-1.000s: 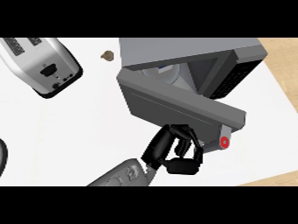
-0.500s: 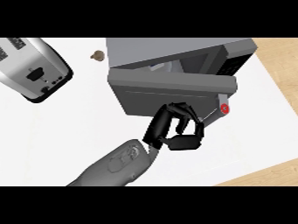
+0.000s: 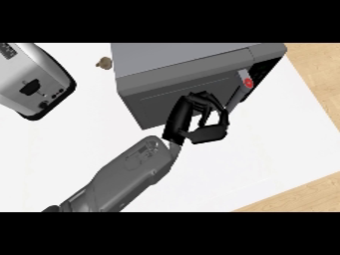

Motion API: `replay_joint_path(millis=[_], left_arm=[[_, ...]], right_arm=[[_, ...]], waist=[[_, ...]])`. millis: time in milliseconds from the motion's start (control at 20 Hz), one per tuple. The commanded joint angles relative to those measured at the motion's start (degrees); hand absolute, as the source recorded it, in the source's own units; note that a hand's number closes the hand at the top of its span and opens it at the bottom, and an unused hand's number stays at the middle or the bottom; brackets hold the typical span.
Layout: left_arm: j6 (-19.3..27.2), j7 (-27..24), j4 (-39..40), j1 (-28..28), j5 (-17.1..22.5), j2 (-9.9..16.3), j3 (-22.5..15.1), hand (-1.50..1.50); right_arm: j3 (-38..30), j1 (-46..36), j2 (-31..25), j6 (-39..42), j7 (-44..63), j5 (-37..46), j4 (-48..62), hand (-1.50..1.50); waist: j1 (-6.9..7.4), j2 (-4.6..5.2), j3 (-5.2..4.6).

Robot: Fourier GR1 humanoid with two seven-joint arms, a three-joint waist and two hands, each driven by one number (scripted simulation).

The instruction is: Pick up the milk, place it into the microwave and close the microwave

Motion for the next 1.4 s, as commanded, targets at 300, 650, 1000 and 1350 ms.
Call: replay_joint_path(millis=[300,650,1000,1350], left_arm=[[-1.0,-5.1,4.0,-5.2,6.0,0.0,3.1,1.5],[-0.9,-8.3,5.2,-4.9,8.4,0.0,2.2,1.5],[-1.0,-10.3,6.1,-5.6,10.5,0.0,1.7,1.5],[-1.5,-11.7,6.9,-6.2,12.4,0.0,0.9,1.5]], right_arm=[[-2.3,-3.3,-2.9,0.0,2.8,-3.6,1.2,-1.5],[-4.5,-5.6,-5.6,-0.2,4.5,-5.7,2.5,-1.5],[-6.6,-8.7,-7.9,-0.5,5.0,-7.0,4.0,-1.5],[-8.5,-10.6,-10.4,-0.4,6.2,-8.4,6.0,-1.5]], waist=[[-1.44,0.64,0.18],[-1.72,0.76,0.24],[-1.85,0.97,0.32],[-2.17,1.05,0.35]])
